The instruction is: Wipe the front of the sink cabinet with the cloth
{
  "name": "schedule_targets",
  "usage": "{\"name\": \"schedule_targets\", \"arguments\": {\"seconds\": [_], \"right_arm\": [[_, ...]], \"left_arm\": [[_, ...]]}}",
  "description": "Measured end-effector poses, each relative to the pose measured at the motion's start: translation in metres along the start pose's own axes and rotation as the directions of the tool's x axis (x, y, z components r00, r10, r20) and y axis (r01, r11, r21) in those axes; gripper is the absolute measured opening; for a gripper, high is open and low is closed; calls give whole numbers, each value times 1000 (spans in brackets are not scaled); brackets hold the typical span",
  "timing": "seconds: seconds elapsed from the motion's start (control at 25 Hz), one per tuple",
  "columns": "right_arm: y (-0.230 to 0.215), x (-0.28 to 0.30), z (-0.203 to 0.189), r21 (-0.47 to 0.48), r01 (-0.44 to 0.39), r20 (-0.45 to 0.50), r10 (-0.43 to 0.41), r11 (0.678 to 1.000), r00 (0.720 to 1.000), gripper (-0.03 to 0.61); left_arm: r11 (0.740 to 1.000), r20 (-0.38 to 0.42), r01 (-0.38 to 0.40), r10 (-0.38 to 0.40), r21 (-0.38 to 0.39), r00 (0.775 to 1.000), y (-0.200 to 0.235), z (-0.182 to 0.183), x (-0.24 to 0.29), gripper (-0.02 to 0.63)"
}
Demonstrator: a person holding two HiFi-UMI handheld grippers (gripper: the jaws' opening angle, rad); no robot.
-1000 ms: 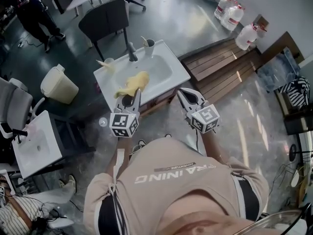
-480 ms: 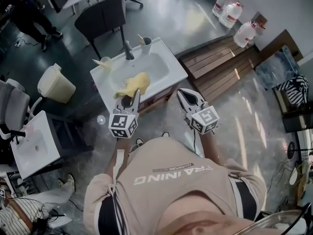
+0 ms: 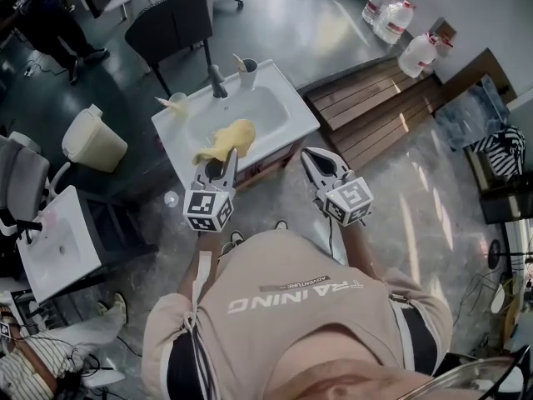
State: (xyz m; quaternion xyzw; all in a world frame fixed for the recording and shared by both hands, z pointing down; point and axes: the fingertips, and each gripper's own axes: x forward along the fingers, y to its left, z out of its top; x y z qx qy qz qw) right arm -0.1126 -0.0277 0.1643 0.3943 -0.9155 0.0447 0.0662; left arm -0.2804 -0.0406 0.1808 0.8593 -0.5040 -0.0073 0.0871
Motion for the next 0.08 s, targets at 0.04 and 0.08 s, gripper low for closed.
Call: {"name": "schedule_targets", "arguments": {"seconds": [0.04,0.08], "right_arm": [[0,1,0,0,2,-1,-2,1000,1000,11],[0,1,0,1,3,-2,-3,1000,1000,11]], "left_arm": [[1000,-1,1,-1,-1,1000,0,0,0,43],[1000,-3,2,-2,-2,1000,1,-1,0,43]]}}
